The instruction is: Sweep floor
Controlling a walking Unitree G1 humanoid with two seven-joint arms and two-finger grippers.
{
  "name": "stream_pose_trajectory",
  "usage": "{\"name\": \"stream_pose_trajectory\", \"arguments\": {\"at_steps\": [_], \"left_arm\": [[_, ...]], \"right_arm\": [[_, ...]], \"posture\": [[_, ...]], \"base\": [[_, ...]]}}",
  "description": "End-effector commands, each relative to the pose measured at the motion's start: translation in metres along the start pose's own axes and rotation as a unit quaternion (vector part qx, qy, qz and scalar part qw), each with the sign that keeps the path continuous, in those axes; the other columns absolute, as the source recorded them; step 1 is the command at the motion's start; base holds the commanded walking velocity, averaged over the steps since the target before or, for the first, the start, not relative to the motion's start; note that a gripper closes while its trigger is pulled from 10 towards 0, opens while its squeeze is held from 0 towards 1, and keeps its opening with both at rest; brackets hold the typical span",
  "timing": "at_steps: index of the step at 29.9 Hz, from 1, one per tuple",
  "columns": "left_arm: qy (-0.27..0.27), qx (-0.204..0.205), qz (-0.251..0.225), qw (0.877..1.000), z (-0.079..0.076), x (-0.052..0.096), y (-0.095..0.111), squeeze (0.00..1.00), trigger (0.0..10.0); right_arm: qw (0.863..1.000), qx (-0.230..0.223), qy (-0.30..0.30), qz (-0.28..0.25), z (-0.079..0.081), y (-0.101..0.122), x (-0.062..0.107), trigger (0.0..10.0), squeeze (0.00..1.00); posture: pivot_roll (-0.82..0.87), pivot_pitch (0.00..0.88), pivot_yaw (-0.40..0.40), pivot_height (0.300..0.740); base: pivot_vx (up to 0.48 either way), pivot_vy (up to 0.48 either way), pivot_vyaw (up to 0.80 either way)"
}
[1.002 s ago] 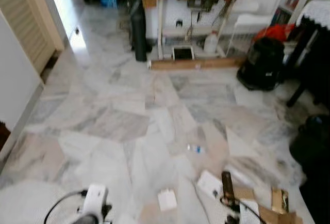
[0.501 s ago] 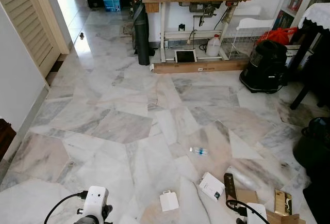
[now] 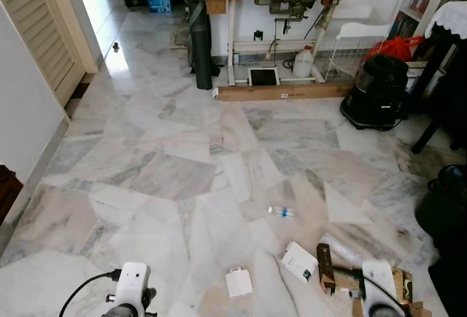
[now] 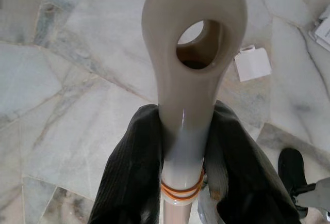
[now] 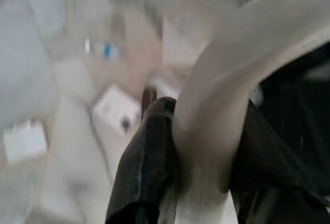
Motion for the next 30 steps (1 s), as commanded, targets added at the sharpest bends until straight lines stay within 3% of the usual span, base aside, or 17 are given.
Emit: {"name": "stream_pose_trajectory", "arguments": {"at_steps": [1,6,12,19,25,30], "left_arm": [[0.007,0.005,-0.044,0.999,0.007,-0.001,0.023,0.0,10.0],[0.009,0.013,-0.106,0.994,0.016,-0.002,0.06,0.0,10.0],[0.008,0.01,-0.154,0.988,0.02,0.0,0.089,0.0,10.0],[-0.022,-0.002,-0.23,0.973,0.001,0.002,0.139,0.0,10.0],[-0.039,-0.014,-0.257,0.966,-0.01,0.004,0.158,0.0,10.0],[-0.06,-0.027,-0.282,0.957,-0.024,0.007,0.175,0.0,10.0]], "right_arm": [[0.998,-0.016,-0.03,-0.061,-0.009,0.031,-0.005,10.0,0.0],[0.994,-0.023,-0.05,-0.099,-0.014,0.048,-0.005,10.0,0.0],[0.99,-0.034,-0.061,-0.121,-0.014,0.057,-0.003,10.0,0.0],[0.983,-0.035,-0.086,-0.156,-0.019,0.079,-0.003,10.0,0.0],[0.977,-0.015,-0.097,-0.187,-0.026,0.099,-0.005,10.0,0.0],[0.969,-0.032,-0.119,-0.216,-0.036,0.12,-0.005,10.0,0.0]], "posture": [[-0.11,0.0,-0.022,0.74],[-0.1,0.0,-0.023,0.74],[-0.1,0.0,-0.023,0.74],[-0.1,0.0,-0.018,0.74],[-0.1,0.0,-0.015,0.74],[-0.1,0.0,-0.013,0.74]], "base": [[0.0,0.0,0.0],[0.0,0.0,0.0],[0.0,0.0,0.0],[0.0,0.0,0.0],[0.0,0.0,0.0],[0.0,0.0,0.0]]}}
Point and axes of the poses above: a point about 5 cm out from each wrist's last joint towards the gripper, its own x axis pointing back from the gripper into the wrist, its own y axis along the axis of the wrist's last joint, z = x × y, the point moved 5 cm from there along -x, pointing out of the wrist towards the gripper, and after that the axes turned 11 degrees about x, right-handed, at the moved point
